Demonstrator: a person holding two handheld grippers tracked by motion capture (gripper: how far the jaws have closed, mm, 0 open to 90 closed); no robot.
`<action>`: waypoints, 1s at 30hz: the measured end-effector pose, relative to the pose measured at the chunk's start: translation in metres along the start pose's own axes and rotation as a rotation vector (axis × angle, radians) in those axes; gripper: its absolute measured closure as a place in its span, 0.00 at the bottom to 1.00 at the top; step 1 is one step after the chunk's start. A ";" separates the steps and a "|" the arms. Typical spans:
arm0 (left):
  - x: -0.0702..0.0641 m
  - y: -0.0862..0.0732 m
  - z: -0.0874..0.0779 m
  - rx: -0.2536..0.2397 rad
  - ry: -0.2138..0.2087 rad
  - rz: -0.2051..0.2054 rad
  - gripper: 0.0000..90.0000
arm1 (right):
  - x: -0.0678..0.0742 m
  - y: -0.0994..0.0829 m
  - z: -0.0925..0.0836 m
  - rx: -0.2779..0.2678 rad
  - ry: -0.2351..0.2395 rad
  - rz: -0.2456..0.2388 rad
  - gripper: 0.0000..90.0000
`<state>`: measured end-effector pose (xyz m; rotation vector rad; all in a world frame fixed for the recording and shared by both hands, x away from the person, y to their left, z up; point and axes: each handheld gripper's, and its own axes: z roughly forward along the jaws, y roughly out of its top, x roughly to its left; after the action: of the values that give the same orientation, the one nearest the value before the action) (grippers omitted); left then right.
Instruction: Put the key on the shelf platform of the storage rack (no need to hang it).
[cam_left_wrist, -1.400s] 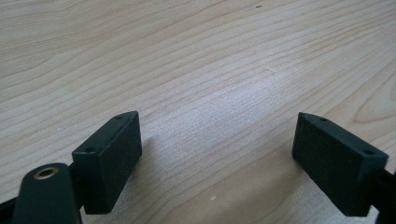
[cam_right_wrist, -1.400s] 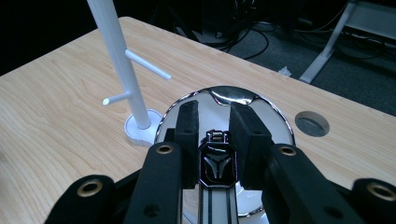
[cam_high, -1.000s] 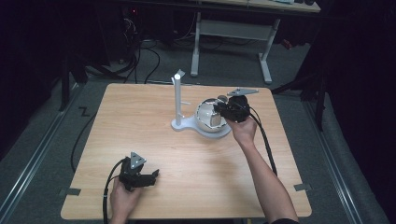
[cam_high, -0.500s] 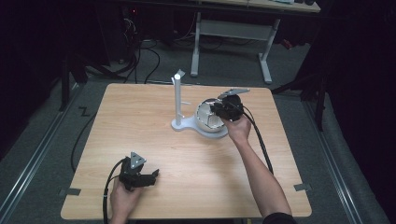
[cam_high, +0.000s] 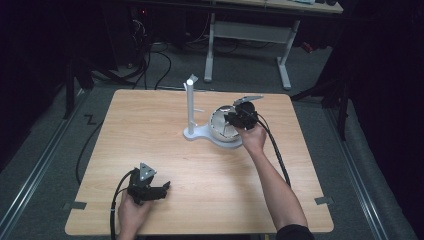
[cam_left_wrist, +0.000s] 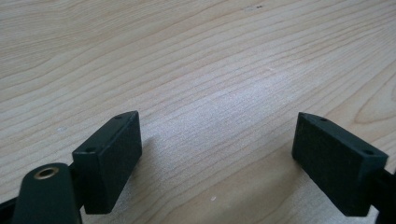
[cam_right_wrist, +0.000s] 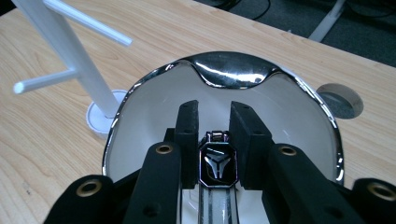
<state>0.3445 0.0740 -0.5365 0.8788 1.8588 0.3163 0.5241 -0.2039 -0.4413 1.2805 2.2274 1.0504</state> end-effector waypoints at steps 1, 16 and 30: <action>0.000 0.000 0.000 -0.001 0.001 0.002 0.18 | 0.000 0.000 0.001 -0.001 -0.001 -0.001 0.82; 0.000 0.000 0.000 -0.001 0.000 0.003 0.18 | -0.005 -0.001 0.009 -0.026 -0.031 0.030 0.69; -0.001 0.000 0.001 -0.001 0.008 -0.012 0.18 | -0.006 -0.017 -0.017 -0.063 -0.024 0.061 0.59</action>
<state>0.3452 0.0734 -0.5361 0.8665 1.8701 0.3141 0.5068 -0.2219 -0.4429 1.3340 2.1326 1.1127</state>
